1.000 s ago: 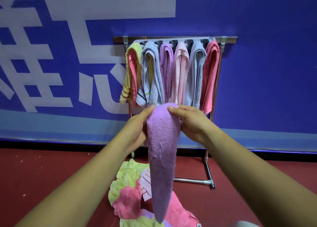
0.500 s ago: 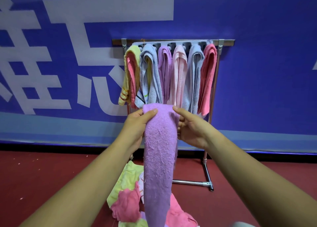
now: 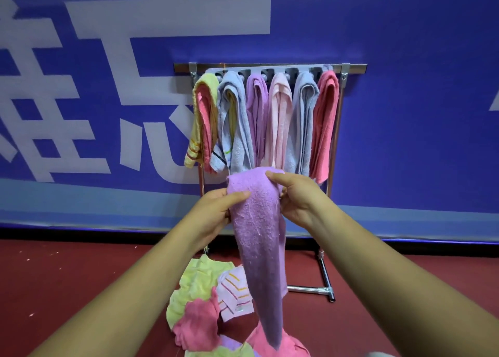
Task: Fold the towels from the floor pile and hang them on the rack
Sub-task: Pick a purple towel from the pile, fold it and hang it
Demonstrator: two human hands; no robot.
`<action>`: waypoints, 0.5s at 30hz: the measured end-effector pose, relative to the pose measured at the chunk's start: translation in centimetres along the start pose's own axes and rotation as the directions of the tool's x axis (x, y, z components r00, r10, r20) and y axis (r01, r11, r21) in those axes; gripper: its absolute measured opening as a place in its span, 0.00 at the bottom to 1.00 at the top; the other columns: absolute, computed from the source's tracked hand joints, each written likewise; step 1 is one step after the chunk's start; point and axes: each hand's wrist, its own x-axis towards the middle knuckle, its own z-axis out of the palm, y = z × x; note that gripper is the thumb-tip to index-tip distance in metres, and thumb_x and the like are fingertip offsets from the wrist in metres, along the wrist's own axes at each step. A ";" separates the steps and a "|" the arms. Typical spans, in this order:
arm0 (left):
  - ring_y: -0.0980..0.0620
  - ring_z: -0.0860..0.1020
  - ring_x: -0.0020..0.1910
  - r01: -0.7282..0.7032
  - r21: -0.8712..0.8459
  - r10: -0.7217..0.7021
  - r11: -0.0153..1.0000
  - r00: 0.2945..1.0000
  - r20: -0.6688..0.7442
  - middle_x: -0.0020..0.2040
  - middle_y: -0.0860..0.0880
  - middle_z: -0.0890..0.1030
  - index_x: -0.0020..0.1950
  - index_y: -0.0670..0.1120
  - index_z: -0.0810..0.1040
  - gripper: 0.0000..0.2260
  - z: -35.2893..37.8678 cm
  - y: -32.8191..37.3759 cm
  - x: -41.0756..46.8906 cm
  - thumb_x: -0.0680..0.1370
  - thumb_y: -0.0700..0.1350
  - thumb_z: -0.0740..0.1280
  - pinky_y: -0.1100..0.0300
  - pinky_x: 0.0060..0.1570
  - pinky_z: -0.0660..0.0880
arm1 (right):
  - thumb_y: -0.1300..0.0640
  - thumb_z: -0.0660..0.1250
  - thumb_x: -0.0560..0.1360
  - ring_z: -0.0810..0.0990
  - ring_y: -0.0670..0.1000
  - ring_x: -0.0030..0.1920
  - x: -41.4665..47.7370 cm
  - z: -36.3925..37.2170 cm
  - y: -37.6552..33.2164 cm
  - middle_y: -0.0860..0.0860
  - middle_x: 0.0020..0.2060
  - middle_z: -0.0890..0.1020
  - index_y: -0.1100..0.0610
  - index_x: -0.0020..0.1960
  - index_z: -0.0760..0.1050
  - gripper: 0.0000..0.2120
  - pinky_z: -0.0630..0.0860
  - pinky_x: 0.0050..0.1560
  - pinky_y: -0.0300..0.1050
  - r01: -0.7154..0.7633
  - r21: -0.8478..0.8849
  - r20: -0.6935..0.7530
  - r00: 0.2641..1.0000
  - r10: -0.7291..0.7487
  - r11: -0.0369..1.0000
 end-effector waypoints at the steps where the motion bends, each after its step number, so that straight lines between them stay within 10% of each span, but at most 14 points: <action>1: 0.52 0.83 0.44 -0.008 0.036 0.008 0.999 1.000 -0.002 0.48 0.45 0.86 0.55 0.39 0.82 0.07 -0.2 -0.3 0.0 0.79 0.39 0.67 0.62 0.43 0.79 | 0.68 0.67 0.78 0.85 0.54 0.34 0.1 0.1 -0.2 0.61 0.39 0.85 0.69 0.56 0.79 0.08 0.81 0.33 0.44 -0.007 0.028 -0.015 1.000 0.007 1.000; 10: 0.47 0.82 0.48 -0.106 -0.011 0.105 0.994 0.992 -0.062 0.52 0.39 0.84 0.59 0.37 0.81 0.11 1.4 2.1 3.1 0.78 0.37 0.67 0.56 0.52 0.78 | 0.61 0.72 0.75 0.75 0.50 0.33 1.2 -2.2 -2.2 0.55 0.37 0.78 0.61 0.51 0.80 0.06 0.74 0.46 0.48 -0.007 -0.247 -0.005 1.000 0.006 0.969; 15: 0.52 0.82 0.40 -0.057 0.045 0.056 0.997 0.998 0.011 0.43 0.44 0.86 0.53 0.38 0.83 0.07 2.4 5.7 5.6 0.79 0.35 0.66 0.65 0.41 0.79 | 0.48 0.68 0.78 0.77 0.52 0.33 2.0 -3.9 -5.5 0.60 0.34 0.83 0.61 0.40 0.79 0.17 0.73 0.35 0.43 0.063 -0.875 -0.051 0.974 -0.221 0.481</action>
